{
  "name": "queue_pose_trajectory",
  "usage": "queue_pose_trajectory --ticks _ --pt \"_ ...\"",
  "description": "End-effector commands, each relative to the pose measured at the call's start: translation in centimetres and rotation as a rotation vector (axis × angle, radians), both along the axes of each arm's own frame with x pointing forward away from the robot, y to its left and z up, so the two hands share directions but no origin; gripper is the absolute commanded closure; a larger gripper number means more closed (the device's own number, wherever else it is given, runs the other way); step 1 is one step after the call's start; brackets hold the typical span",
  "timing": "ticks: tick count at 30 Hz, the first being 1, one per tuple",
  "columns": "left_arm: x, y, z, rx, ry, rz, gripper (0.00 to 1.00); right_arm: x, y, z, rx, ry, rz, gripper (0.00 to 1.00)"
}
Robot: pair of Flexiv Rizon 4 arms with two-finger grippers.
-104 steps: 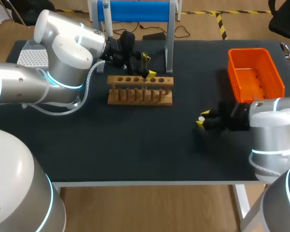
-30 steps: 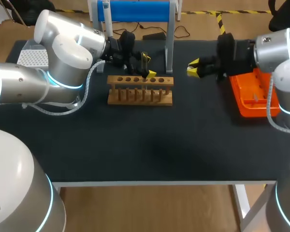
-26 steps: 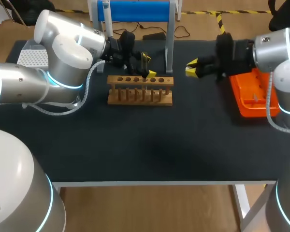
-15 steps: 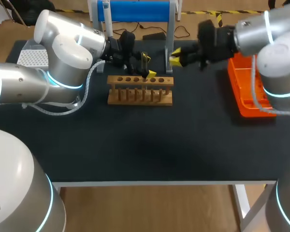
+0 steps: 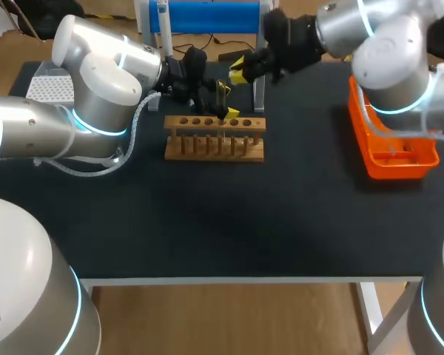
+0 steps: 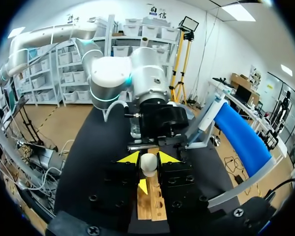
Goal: Invert the test tube, pick up the pipette, mount the tip to pipette, aspirate from beaker and dispense into the tube, eject the tip, return the pipette, and cap with the stopper.
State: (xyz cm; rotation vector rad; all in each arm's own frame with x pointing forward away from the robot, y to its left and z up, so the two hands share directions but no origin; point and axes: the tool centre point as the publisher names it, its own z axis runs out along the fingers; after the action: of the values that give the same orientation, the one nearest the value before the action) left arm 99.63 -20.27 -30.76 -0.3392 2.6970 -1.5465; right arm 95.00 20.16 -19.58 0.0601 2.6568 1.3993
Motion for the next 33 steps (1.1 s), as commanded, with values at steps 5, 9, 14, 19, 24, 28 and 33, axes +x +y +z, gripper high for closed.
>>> queue_pose_trajectory --ticks 5,9,14,19,24,28,33 --pt "0.0 0.0 0.0 0.002 0.001 0.002 0.00 1.5 0.8 0.0 -0.047 0.013 0.017 1.00" --pt "0.0 0.0 0.0 0.002 0.001 0.002 0.00 1.9 1.1 -0.2 -0.054 0.014 0.016 1.00" --pt "0.0 0.0 0.0 0.002 0.001 0.002 0.00 2.4 1.3 -0.5 -0.060 0.016 0.013 1.00" --pt "0.0 0.0 0.0 0.002 0.001 0.002 0.00 2.8 1.6 -1.0 -0.060 0.020 0.008 1.00" --pt "0.0 0.0 0.0 0.002 0.001 0.002 0.00 2.8 1.7 -1.7 -0.068 0.025 0.003 1.00" --pt "0.0 0.0 0.0 0.002 0.001 0.002 0.00 3.0 1.7 -2.2 -0.071 0.031 -0.004 1.00" --pt "0.0 0.0 0.0 0.002 0.001 0.002 0.00 3.1 1.6 -2.6 -0.072 0.039 -0.014 1.00"
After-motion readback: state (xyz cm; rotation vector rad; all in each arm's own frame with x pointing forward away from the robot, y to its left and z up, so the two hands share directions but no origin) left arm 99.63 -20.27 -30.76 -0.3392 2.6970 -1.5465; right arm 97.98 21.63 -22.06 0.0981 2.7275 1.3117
